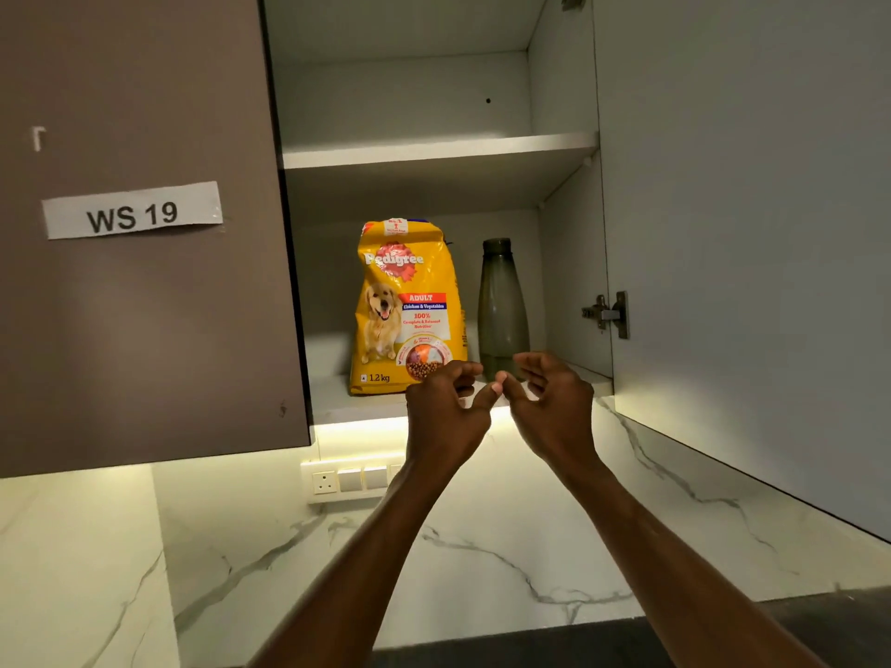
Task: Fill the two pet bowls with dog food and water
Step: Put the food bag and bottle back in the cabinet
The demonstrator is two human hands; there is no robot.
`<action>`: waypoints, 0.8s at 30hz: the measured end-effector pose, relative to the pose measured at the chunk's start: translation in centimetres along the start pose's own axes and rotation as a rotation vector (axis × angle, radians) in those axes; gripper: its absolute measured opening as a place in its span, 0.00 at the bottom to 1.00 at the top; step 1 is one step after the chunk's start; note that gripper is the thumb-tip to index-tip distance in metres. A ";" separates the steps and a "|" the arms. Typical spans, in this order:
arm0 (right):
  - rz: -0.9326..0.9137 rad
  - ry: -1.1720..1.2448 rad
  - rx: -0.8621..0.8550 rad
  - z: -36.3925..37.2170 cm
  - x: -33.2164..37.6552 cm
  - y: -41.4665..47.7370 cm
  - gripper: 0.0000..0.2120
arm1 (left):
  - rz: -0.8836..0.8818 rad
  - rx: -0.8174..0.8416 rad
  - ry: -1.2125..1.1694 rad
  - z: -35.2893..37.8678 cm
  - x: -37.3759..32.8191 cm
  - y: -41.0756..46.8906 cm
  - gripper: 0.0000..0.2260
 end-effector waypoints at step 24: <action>-0.131 -0.044 -0.156 -14.2 16.1 -17.6 0.11 | -0.044 0.018 -0.039 -11.2 -11.2 -19.6 0.14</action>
Point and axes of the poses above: each hand's wrist, its own y-axis towards the middle knuckle, its own z-axis out of the palm, x = y × z, the point moved 4 cm from there along y, towards the middle knuckle, and after that the axes turned 5 degrees about -z, right-handed, at the moved point
